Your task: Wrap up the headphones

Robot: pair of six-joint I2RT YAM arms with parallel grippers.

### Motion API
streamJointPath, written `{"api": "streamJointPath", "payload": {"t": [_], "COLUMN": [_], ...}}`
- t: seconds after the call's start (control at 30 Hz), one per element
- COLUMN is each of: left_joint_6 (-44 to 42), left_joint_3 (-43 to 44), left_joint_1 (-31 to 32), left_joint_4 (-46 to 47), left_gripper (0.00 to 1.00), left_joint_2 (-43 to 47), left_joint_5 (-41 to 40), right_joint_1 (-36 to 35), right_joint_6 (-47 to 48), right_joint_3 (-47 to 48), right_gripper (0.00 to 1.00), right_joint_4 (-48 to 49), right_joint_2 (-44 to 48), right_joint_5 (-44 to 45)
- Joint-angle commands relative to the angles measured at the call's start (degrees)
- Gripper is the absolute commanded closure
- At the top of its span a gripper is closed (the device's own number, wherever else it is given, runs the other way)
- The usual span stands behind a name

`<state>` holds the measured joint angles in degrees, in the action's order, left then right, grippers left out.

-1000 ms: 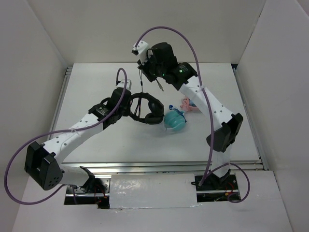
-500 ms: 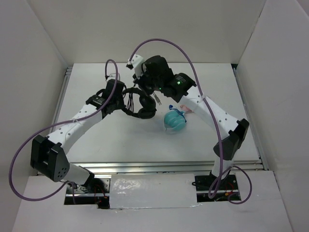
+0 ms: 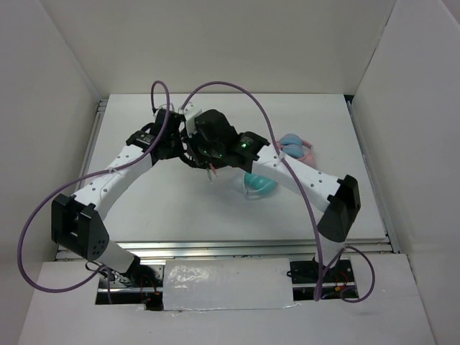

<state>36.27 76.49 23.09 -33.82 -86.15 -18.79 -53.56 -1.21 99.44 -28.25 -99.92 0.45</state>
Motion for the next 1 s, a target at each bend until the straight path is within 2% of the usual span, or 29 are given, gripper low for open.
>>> {"api": "streamJointPath", "payload": {"t": [0.0,0.13,0.2,0.37,0.53,0.7,0.8,0.97], "left_joint_6": [2.58,2.49,2.14,2.84,4.16,4.86,5.39,6.09], "left_joint_3": [0.24,-0.55,-1.69,-4.76,-8.02,-10.04,-10.57,-8.99], "left_joint_1": [-1.03,-1.99,-2.44,-5.68,-8.15,-10.34,-11.14,-12.01], "left_joint_4": [2.45,2.79,4.28,7.36,10.00,11.76,13.34,15.54], "left_gripper": [1.00,1.00,1.00,1.00,1.00,1.00,1.00,1.00], "left_joint_2": [2.83,4.32,5.02,7.39,9.07,8.90,8.63,7.49], "left_joint_5": [1.12,2.26,3.05,10.59,12.98,15.53,16.23,18.08], "right_joint_1": [-1.28,-1.28,-1.55,-2.42,-3.13,-3.30,-3.39,-3.66], "right_joint_6": [-7.47,-11.87,-13.11,-15.40,-14.34,-15.22,-15.92,-16.45], "right_joint_3": [3.75,-0.99,-7.22,-21.45,-23.76,-24.90,-26.66,-26.14], "right_gripper": [1.00,0.96,0.96,0.87,0.87,0.85,0.79,0.71], "right_joint_4": [1.71,5.04,8.89,27.09,33.61,36.68,39.05,39.33], "right_joint_2": [-5.09,-5.46,-3.81,-0.98,-1.86,-2.47,-2.30,-3.44], "right_joint_5": [7.80,14.31,16.16,18.88,21.79,17.85,14.94,15.55]}}
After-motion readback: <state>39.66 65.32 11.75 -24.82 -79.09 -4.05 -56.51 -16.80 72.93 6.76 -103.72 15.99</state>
